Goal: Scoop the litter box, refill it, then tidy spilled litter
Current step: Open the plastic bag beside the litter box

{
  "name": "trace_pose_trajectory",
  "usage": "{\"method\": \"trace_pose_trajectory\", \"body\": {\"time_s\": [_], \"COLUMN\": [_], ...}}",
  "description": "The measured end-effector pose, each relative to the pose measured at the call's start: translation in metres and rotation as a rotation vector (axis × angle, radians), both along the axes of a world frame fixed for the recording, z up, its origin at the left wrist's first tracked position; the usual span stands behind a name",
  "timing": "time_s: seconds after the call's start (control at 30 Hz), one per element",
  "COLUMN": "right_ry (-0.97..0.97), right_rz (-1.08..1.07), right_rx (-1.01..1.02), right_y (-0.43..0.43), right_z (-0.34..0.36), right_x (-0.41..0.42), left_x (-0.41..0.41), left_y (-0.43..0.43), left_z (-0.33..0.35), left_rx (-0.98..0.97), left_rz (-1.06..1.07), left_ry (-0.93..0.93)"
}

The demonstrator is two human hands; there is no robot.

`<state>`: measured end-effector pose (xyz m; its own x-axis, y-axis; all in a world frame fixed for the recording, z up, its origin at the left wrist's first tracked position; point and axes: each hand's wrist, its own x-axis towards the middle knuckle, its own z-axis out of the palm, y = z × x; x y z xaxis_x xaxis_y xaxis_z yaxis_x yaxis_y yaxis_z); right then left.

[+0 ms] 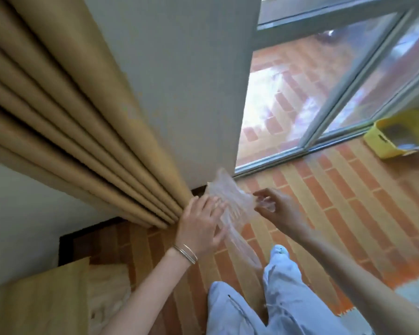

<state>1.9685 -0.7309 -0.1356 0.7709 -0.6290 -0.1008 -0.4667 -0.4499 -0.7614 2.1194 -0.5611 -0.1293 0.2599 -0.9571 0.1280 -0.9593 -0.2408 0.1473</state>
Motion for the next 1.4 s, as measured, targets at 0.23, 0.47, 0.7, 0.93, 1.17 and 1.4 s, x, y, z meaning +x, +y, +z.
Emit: {"method": "trace_pose_trajectory", "body": {"time_s": [0.23,0.47,0.7,0.93,1.17,1.4], "right_ry": [-0.02,-0.068,-0.1,-0.148,-0.162,-0.195], "right_rz": [-0.342,-0.501,-0.736,-0.907,-1.02,-1.107], "right_rx": [0.066,0.086,0.139,0.187,0.185,0.134], "right_y": [-0.119,-0.236,-0.322,-0.406,-0.515,-0.604], "right_z": [0.025,0.047,0.042,0.023,0.031,0.032], "right_x": [-0.113,-0.226,-0.298,-0.329,-0.362,-0.417], "left_x": [-0.061,-0.144,-0.23,-0.285,-0.31,-0.356], "left_y": [-0.147,-0.316,-0.455,-0.567,-0.698,-0.81], "left_z": [0.005,0.013,0.015,-0.009,-0.003,-0.002], "left_rx": [0.078,0.018,0.018,0.004,-0.018,0.015], "left_rz": [-0.349,-0.557,-0.654,-0.81,-0.901,-1.0], "left_ry": [-0.065,-0.094,-0.017,0.03,0.002,-0.035]}}
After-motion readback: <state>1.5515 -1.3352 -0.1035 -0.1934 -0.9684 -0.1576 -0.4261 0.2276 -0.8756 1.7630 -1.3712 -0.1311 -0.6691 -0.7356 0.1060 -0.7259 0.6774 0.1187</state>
